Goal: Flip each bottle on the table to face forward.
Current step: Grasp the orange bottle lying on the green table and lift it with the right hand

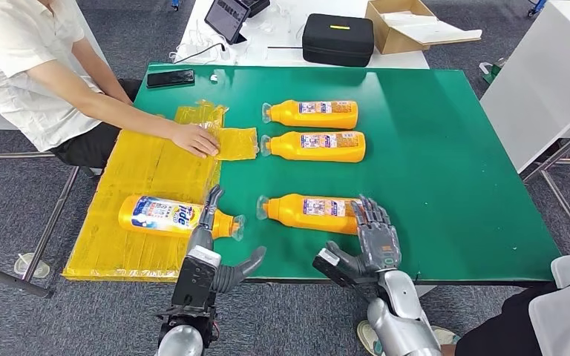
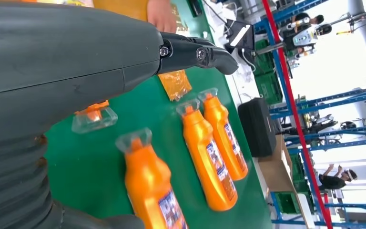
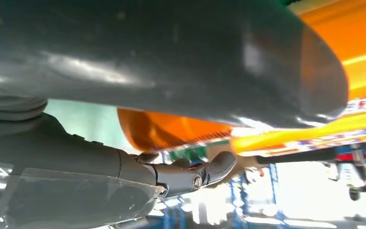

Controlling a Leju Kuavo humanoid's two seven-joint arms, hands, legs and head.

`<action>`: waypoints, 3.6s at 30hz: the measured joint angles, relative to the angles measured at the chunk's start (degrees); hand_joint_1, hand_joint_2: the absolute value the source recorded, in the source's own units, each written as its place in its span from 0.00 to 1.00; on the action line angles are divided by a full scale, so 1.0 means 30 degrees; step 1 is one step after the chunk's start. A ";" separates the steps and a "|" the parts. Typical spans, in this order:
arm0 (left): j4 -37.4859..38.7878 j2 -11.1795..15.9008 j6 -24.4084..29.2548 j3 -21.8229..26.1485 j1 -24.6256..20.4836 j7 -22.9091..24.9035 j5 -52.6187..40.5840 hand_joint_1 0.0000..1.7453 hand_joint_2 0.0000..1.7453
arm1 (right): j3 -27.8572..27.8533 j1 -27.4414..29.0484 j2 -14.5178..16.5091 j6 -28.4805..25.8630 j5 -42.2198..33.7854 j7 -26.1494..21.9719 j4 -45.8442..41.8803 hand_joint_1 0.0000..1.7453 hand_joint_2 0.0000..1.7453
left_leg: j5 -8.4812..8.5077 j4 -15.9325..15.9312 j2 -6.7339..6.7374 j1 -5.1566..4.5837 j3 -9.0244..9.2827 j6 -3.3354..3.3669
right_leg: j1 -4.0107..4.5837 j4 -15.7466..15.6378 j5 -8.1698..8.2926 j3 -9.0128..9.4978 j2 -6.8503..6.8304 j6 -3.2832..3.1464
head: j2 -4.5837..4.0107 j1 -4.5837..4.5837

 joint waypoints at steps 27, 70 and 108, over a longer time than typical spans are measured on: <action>0.0705 0.0009 -0.0419 -0.0568 -0.0418 0.0426 0.1621 0.00 1.00 | 0.3178 -0.0747 -0.0887 0.0005 0.3263 0.4046 -0.0308 0.00 1.00 | -0.0004 0.0000 -0.0003 0.0001 -0.0009 -0.0001 | 0.0001 0.0001 -0.0003 -0.0004 -0.0001 0.0000 | -0.0002 0.0004; 0.0805 -0.0005 -0.1929 -0.0639 -0.0757 0.0435 0.3872 0.00 1.00 | 0.3764 -0.4929 -0.2663 0.7588 -0.8208 -0.1124 0.5712 1.00 1.00 | -0.0013 0.0002 0.0067 0.0002 0.0277 0.0014 | 0.0007 -0.0013 0.0002 0.0229 0.0035 -0.0005 | -0.0002 0.0007; -0.0519 -0.0220 -0.4084 -0.0433 -0.0481 -0.0515 1.3935 0.00 1.00 | 0.8704 0.0158 0.1124 0.7258 -1.8440 -0.6313 -0.4944 1.00 1.00 | -0.0006 -0.0002 0.0060 0.0034 0.0004 -0.0004 | 0.0033 0.0007 -0.0001 -0.0005 0.0043 -0.0007 | -0.0002 0.0000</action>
